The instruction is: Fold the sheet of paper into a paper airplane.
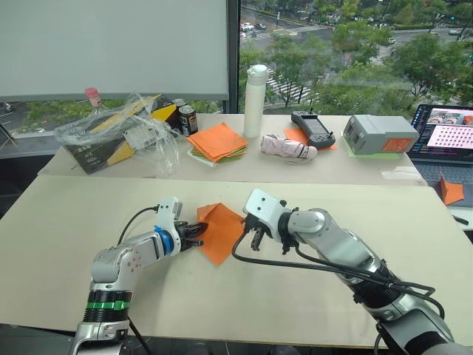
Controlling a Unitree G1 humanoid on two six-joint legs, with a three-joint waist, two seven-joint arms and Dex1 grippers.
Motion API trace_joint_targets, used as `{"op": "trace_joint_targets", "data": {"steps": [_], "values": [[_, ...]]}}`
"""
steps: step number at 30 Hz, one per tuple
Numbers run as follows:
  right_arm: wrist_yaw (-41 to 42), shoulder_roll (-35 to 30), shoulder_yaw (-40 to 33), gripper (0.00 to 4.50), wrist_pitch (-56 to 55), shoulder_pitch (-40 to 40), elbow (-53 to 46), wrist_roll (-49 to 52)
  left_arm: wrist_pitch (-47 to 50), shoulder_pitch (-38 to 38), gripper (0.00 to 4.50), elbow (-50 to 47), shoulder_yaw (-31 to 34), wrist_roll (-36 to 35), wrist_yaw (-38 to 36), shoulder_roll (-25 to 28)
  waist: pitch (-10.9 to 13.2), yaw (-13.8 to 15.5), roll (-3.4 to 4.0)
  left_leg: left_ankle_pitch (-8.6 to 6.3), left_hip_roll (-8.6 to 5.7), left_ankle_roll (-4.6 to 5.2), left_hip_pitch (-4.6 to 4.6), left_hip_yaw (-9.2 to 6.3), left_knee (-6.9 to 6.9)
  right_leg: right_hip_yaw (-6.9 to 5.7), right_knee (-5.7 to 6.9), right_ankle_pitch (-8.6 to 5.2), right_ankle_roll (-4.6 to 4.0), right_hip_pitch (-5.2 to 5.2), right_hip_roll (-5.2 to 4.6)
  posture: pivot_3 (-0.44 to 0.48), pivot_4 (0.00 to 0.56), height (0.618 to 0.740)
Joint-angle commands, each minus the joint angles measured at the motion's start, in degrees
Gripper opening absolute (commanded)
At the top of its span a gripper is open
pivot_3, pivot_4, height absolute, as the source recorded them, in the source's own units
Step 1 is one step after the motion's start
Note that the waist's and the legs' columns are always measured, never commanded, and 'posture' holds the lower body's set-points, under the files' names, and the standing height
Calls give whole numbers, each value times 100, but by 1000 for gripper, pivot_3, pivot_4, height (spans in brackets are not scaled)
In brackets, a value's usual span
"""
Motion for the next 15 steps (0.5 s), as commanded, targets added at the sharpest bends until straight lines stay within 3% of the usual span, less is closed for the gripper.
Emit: {"op": "trace_joint_targets", "data": {"steps": [1, 8, 15], "values": [[41, -114, -98, 29, -590, -91, -372, -355, 144, 232, 0, 256, -44, 262, 212, 79, 0, -1, 0, 0, 0, 0, 0, 0, 0, 0, 0, 0, 0, 0, 0, 0, 150, 740], [336, -109, -69, 29, -1189, 61, -475, -527, 145, 235, 0, 259, -33, 266, 233, 66, 0, -10, 0, 0, 0, 0, 1, 0, 0, 0, 0, 0, 0, 1, 0, 0, 150, 740], [689, 323, -577, 29, -302, 224, -429, 263, 119, 215, 0, 291, -43, 284, 219, 68, -1, -17, 0, 0, 1, 0, 6, -1, 0, 0, 1, 0, 0, 6, 0, 0, 150, 740]]}}
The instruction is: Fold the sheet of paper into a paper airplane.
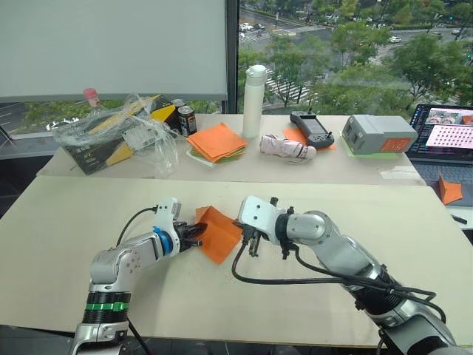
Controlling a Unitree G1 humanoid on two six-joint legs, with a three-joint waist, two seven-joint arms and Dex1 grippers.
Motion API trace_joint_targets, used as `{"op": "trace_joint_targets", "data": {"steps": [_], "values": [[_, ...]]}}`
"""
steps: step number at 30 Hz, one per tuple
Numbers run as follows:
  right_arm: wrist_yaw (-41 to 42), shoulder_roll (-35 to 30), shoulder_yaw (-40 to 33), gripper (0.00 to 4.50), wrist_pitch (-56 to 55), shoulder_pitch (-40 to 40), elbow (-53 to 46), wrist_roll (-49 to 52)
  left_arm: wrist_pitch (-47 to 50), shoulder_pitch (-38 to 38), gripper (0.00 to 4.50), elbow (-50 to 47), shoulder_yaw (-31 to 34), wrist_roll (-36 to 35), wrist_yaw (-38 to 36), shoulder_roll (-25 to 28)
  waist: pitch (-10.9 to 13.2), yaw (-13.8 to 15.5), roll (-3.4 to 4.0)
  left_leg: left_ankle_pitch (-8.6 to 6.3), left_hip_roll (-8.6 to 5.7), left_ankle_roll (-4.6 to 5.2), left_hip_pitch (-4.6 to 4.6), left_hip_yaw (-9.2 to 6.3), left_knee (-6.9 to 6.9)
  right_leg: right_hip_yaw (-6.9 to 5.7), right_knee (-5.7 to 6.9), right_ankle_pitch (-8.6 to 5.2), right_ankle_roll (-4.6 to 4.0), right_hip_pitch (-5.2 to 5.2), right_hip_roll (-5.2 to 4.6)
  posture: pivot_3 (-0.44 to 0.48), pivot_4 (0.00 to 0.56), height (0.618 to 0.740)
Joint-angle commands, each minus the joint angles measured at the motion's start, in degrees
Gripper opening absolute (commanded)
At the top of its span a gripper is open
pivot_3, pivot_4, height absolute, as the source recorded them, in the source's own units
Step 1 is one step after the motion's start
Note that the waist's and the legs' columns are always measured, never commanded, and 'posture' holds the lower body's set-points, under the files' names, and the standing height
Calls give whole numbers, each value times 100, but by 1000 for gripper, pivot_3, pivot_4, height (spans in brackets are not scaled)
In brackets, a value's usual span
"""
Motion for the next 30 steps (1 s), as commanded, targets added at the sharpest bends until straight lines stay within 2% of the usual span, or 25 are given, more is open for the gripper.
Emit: {"op": "trace_joint_targets", "data": {"steps": [1, 2, 4, 9, 13, 14, 18, 21, 28, 30], "values": [[135, 135, -400, 29, 294, -68, -268, 350, 122, 180, 0, 305, -77, 285, 215, 65, 0, -1, 0, 0, 0, 0, 2, 0, 0, 0, 1, 0, 0, 0, 0, 0, 150, 740], [169, 162, -436, 599, 374, -66, -269, 416, 121, 177, 0, 310, -78, 286, 213, 66, 0, 0, 0, 0, 0, 0, 2, 0, 0, 0, 1, 0, 0, 1, 0, 0, 150, 740], [253, 250, -573, 1134, 535, -42, -273, 643, 111, 173, 0, 317, -81, 295, 209, 68, 0, -1, 0, 0, 0, 0, 6, 0, 0, 0, 1, 0, 0, 3, 0, 0, 150, 740], [253, 544, -981, 3000, 1109, -41, -244, 1214, 103, 174, 0, 315, -76, 308, 207, 64, -1, -1, 1, 0, 0, 0, 13, 0, 0, 1, 7, 0, 0, 6, 0, 0, 150, 740], [70, 906, -1434, 4327, 1896, -62, -84, 1723, 102, 179, 0, 304, -83, 317, 204, 63, -1, -2, 1, 0, 0, 0, 16, 0, 0, 1, 13, 0, 0, 6, 0, 0, 150, 740], [27, 988, -1537, 4443, 2096, -73, -48, 1837, 97, 179, 0, 306, -87, 321, 200, 65, -1, -2, 1, 0, 0, 0, 16, 0, 0, 2, 15, 0, 0, 6, 0, 0, 150, 740], [-282, 1533, -2230, 4443, 3314, -212, 313, 2425, 76, 181, 0, 319, -99, 340, 184, 77, -1, -5, 2, 0, 0, 0, 19, 0, 0, 3, 22, 0, 0, 5, 0, 0, 150, 740], [-507, 1790, -2546, 4443, 3727, -319, 524, 2587, 64, 179, 0, 327, -109, 358, 177, 81, -2, -6, 3, 0, 0, 0, 22, 0, 0, 4, 29, 0, 0, 3, 0, 0, 150, 740], [-908, 2325, -3324, 2315, 4508, -555, 918, 2940, 56, 205, 0, 295, -115, 358, 188, 89, -2, -11, 4, 0, 0, 0, 23, 1, 0, 5, 34, 0, 0, 0, 0, 0, 150, 740], [-956, 2439, -3513, 2315, 4726, -620, 1011, 3029, 53, 219, 0, 287, -112, 358, 191, 92, -3, -16, 4, 0, 0, 0, 22, 1, 0, 7, 38, 0, 0, -2, 0, 0, 150, 740]]}}
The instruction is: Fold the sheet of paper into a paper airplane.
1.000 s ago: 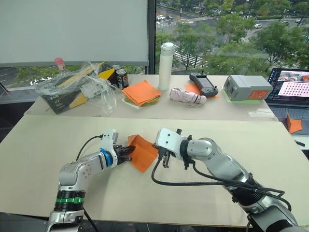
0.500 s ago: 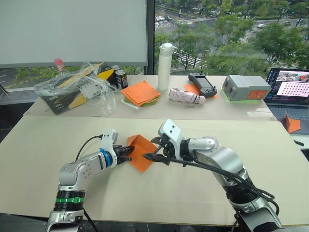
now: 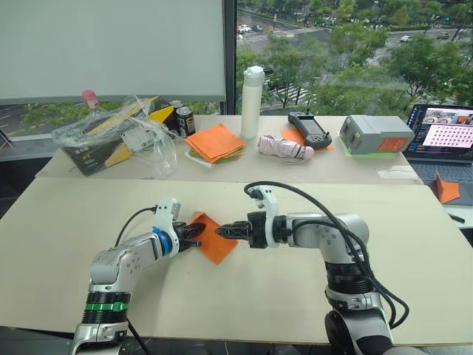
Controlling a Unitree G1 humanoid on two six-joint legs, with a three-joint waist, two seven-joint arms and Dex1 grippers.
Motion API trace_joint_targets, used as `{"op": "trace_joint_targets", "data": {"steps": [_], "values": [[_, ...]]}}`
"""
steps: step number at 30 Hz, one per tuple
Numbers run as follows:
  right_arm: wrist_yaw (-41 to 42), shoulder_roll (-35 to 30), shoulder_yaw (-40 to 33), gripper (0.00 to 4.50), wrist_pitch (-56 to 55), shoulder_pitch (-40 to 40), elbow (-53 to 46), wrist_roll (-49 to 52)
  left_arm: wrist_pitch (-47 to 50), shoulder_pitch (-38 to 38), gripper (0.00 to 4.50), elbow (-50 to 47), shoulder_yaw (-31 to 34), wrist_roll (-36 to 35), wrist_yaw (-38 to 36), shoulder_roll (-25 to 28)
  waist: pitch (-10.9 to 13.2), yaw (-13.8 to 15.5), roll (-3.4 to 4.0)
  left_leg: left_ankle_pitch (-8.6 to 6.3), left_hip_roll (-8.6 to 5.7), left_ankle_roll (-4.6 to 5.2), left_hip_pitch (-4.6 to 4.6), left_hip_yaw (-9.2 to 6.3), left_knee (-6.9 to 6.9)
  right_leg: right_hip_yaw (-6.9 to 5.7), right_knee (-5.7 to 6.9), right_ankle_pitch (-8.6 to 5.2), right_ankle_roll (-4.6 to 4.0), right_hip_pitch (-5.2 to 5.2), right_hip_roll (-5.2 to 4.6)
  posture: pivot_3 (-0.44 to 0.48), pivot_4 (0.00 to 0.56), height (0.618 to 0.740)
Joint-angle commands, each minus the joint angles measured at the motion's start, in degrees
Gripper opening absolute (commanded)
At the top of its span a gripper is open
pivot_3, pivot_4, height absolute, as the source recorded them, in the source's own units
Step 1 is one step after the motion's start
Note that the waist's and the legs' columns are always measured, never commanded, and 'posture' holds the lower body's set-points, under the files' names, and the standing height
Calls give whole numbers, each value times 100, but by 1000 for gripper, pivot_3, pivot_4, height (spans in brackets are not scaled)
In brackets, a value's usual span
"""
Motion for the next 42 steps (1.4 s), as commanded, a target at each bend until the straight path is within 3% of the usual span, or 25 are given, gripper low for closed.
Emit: {"op": "trace_joint_targets", "data": {"steps": [1, 18, 30, 37, 42], "values": [[-95, 186, -411, 2315, 379, -211, 31, 316, 129, 208, 0, 270, -83, 273, 195, 72, 0, -4, 1, 0, 0, 0, 0, 0, 0, 0, 1, 0, 0, -1, 0, 0, 150, 740], [-676, 571, -1056, 2315, 800, -347, 519, 567, 116, 269, 0, 215, -101, 285, 219, 64, -1, -16, 3, 0, 0, 0, 1, 1, -1, 2, 8, 0, 0, -4, 0, 0, 150, 740], [-1583, 907, -1808, 2315, 800, -548, 1169, 967, 109, 269, 0, 220, -107, 296, 217, 61, -2, -17, 3, 0, 0, 0, 2, 3, -2, 4, 11, 0, 0, -6, 0, 0, 150, 740], [-2072, 1048, -2089, 78, 800, -661, 1325, 1131, 98, 267, 0, 229, -107, 302, 218, 59, -2, -19, 4, 0, 1, 0, 2, 4, -3, 5, 12, 0, 0, -6, 0, 0, 150, 740], [-2256, 1086, -2127, 33, 800, -692, 1361, 1225, 90, 268, 0, 230, -104, 305, 221, 57, -2, -21, 4, 0, 1, 0, 2, 4, -4, 5, 12, 0, 0, -6, 0, 0, 150, 740]]}}
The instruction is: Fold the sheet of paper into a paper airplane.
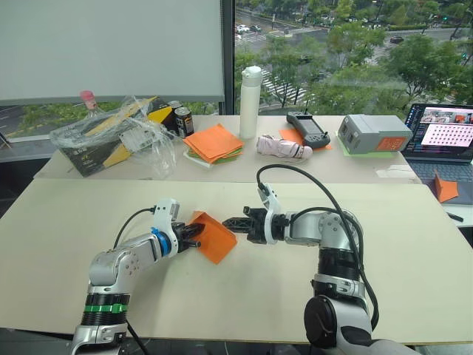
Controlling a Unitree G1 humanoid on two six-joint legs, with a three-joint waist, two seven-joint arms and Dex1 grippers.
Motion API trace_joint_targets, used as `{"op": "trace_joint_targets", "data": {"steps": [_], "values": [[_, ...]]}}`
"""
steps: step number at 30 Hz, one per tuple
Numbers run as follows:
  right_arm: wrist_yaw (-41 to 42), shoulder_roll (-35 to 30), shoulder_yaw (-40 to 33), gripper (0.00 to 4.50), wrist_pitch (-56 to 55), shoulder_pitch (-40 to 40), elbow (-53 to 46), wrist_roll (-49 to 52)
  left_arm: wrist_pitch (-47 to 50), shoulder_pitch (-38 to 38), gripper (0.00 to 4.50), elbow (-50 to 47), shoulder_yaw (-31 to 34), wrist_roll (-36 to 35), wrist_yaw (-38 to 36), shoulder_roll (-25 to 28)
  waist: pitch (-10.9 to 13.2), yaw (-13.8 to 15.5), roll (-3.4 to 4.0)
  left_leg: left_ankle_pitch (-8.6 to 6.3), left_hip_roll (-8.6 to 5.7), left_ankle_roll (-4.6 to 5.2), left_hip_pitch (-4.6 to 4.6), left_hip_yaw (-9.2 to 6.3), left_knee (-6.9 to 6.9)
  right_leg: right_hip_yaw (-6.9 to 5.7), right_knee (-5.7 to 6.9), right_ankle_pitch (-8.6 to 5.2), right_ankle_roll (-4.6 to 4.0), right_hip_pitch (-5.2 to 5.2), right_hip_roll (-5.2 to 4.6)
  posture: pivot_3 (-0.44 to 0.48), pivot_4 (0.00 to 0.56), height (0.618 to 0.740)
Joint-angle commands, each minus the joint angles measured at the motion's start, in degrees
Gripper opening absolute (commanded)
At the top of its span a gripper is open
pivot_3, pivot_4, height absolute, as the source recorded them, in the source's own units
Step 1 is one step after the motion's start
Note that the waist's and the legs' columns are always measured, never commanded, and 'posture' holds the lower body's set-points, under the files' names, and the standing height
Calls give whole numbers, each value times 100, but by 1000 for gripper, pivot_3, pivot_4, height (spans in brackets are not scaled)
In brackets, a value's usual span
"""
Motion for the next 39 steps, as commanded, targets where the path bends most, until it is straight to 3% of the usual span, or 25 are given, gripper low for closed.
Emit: {"op": "trace_joint_targets", "data": {"steps": [1, 21, 30, 39], "values": [[-114, 143, -59, 33, 50, -198, -57, 184, 121, 216, 0, 263, -99, 288, 220, 53, 0, 0, 0, 0, 0, 0, 0, 0, 0, 0, 0, 0, 0, 0, 0, 0, 150, 740], [-169, 333, 101, 33, 50, -239, -98, 142, 424, 739, 0, -623, -12, -24, 40, 296, 1, -133, 1, 0, 4, 0, -1, 3, -23, 4, -6, 0, 0, -9, 1, 0, 150, 740], [-114, 330, 212, 33, 49, -225, -129, 182, 623, 910, 0, -1206, 416, -619, -97, 245, 3, -119, 4, 0, 4, 0, -8, 3, -27, 4, -19, 0, 0, -11, 1, 0, 150, 740], [-85, 317, 256, 33, 49, -215, -130, 185, 671, 676, 0, -1073, 918, -1003, 111, 59, 3, -125, 3, 8, 4, -14, -58, 4, -23, 5, 0, 0, -1, -67, 1, 0, 150, 740]]}}
